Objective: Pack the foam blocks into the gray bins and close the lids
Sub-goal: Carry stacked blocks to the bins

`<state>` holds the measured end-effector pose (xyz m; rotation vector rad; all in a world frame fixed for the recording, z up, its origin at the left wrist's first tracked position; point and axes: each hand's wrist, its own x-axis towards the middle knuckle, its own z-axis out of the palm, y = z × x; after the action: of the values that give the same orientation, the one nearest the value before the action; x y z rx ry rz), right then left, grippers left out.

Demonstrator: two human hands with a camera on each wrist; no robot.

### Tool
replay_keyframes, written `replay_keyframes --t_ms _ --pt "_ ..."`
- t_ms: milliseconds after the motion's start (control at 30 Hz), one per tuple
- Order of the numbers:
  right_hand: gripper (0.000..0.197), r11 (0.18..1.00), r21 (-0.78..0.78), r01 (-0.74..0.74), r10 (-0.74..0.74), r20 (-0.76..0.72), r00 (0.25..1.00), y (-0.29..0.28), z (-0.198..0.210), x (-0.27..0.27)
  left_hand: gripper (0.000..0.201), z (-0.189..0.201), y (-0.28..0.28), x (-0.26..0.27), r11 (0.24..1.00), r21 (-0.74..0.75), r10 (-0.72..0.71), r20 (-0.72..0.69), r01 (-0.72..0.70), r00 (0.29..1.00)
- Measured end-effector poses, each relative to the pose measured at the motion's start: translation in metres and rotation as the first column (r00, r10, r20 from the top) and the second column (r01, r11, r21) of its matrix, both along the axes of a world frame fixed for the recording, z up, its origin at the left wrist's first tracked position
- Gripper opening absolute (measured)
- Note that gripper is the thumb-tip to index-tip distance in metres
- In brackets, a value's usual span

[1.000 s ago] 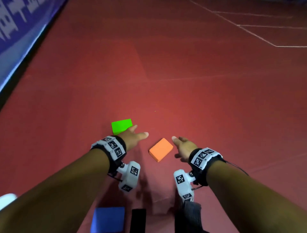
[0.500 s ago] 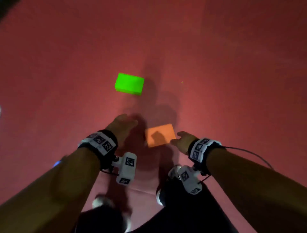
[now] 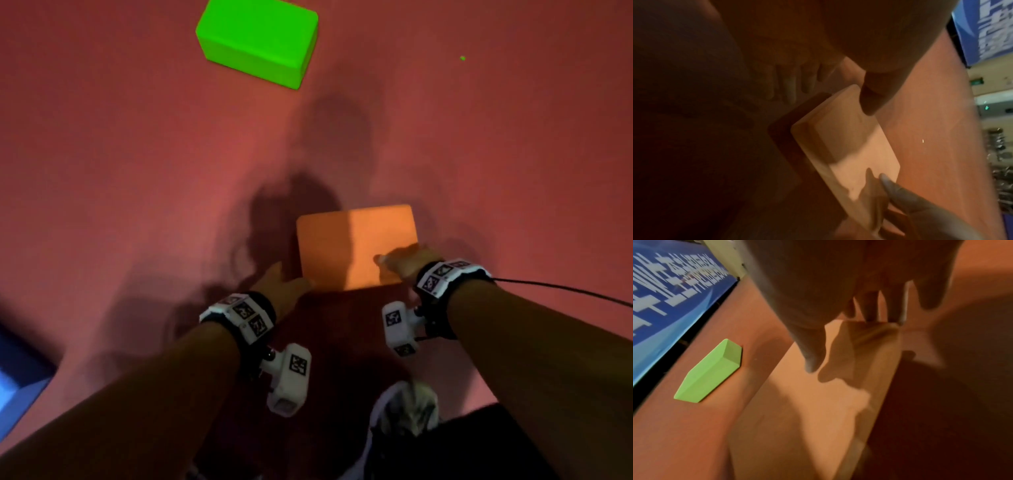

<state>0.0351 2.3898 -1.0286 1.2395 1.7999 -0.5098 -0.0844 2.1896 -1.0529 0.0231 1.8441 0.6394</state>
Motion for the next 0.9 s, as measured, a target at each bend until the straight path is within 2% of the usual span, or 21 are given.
replay_keyframes --t_ms 67,100,133,200,267,300,400,433,467,533,600,667,700,733,767,833,867,900 --pt "0.062 0.999 -0.017 0.040 -0.042 -0.079 0.996 0.012 -0.031 -0.017 0.057 -0.022 0.014 -0.009 0.995 0.104 0.002 0.039 -0.006 0.999" --pt "0.061 0.999 -0.011 0.037 -0.038 -0.114 0.993 0.010 -0.030 -0.024 0.052 -0.025 0.017 -0.014 0.993 0.115 0.022 0.076 -0.030 0.997" --pt "0.064 0.999 0.021 0.044 -0.042 -0.108 0.993 0.004 -0.023 -0.033 0.048 -0.017 0.011 -0.020 0.989 0.112 0.085 0.111 -0.098 0.990" --pt "0.080 0.974 0.064 0.219 -0.200 -0.228 0.953 -0.016 0.004 -0.048 0.050 -0.007 -0.008 -0.035 0.967 0.053 0.240 0.135 -0.249 0.961" --pt "0.085 0.963 0.028 0.269 -0.246 -0.326 0.913 -0.042 0.032 -0.069 0.041 0.022 -0.044 -0.060 0.920 0.012 0.386 0.135 -0.391 0.913" --pt "0.084 0.966 -0.018 0.258 -0.247 -0.362 0.899 -0.057 0.047 -0.085 0.044 0.034 -0.068 -0.075 0.899 0.000 0.436 0.097 -0.438 0.894" --pt "0.077 0.974 -0.127 0.185 -0.224 -0.514 0.828 -0.101 0.058 -0.143 0.076 0.061 -0.129 -0.121 0.877 -0.018 0.477 -0.065 -0.479 0.876" --pt "0.079 0.979 -0.156 0.130 -0.195 -0.551 0.812 -0.118 0.062 -0.167 0.076 0.073 -0.148 -0.135 0.852 -0.008 0.519 -0.122 -0.524 0.846" --pt "0.083 0.981 -0.172 0.086 -0.172 -0.581 0.796 -0.132 0.065 -0.186 0.074 0.082 -0.161 -0.146 0.816 0.028 0.573 -0.170 -0.577 0.802" --pt "0.086 0.979 -0.200 -0.043 -0.094 -0.626 0.774 -0.187 0.072 -0.241 0.077 0.104 -0.216 -0.171 0.666 0.084 0.729 -0.281 -0.741 0.624" --pt "0.085 0.970 -0.205 -0.133 -0.037 -0.661 0.750 -0.243 0.077 -0.281 0.083 0.109 -0.267 -0.184 0.554 0.074 0.790 -0.361 -0.829 0.495" --pt "0.097 0.947 -0.194 -0.255 0.065 -0.662 0.747 -0.309 0.082 -0.315 0.083 0.111 -0.322 -0.188 0.407 0.085 0.858 -0.376 -0.910 0.349" --pt "0.107 0.929 -0.179 -0.325 0.136 -0.651 0.747 -0.339 0.081 -0.330 0.086 0.105 -0.347 -0.190 0.305 0.089 0.898 -0.358 -0.948 0.255" --pt "0.115 0.898 -0.164 -0.409 0.225 -0.627 0.745 -0.370 0.080 -0.344 0.088 0.101 -0.370 -0.191 0.216 0.098 0.918 -0.358 -0.971 0.168" --pt "0.120 0.868 -0.135 -0.478 0.315 -0.594 0.740 -0.392 0.080 -0.353 0.089 0.095 -0.386 -0.192 0.167 0.096 0.917 -0.382 -0.981 0.119" --pt "0.129 0.750 -0.081 -0.657 0.525 -0.532 0.664 -0.463 0.061 -0.385 0.087 0.072 -0.439 -0.198 0.002 0.087 0.906 -0.422 -0.996 -0.036" --pt "0.135 0.693 -0.070 -0.717 0.600 -0.495 0.628 -0.488 0.054 -0.396 0.087 0.062 -0.455 -0.199 -0.058 0.084 0.904 -0.419 -0.995 -0.088" --pt "0.142 0.647 -0.059 -0.760 0.660 -0.455 0.598 -0.508 0.042 -0.403 0.090 0.047 -0.467 -0.198 -0.093 0.057 0.902 -0.417 -0.994 -0.109"
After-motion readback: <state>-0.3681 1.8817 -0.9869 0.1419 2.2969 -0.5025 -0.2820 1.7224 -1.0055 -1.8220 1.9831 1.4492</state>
